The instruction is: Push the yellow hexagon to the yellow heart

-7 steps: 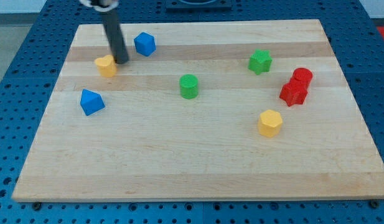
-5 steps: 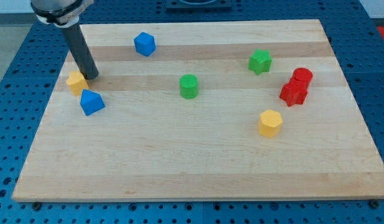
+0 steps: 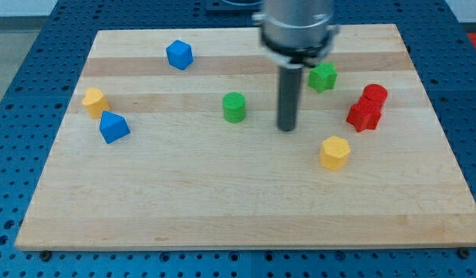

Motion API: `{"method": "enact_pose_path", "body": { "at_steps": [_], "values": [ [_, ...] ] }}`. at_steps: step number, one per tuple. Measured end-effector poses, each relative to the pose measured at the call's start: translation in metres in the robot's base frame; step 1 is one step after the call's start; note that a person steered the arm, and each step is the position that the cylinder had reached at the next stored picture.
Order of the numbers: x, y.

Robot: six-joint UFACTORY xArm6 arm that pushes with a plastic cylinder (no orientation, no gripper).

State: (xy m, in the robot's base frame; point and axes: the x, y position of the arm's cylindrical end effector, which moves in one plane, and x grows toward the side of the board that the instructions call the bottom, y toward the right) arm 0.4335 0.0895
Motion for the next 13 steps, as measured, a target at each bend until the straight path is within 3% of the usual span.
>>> {"method": "enact_pose_path", "body": {
  "at_steps": [2,3,4,5,10,11,13],
  "values": [
    [0.08,0.069],
    [0.091,0.1],
    [0.112,0.042],
    [0.104,-0.061],
    [0.075,-0.24],
    [0.05,-0.231],
    [0.044,-0.206]
  ]
}}
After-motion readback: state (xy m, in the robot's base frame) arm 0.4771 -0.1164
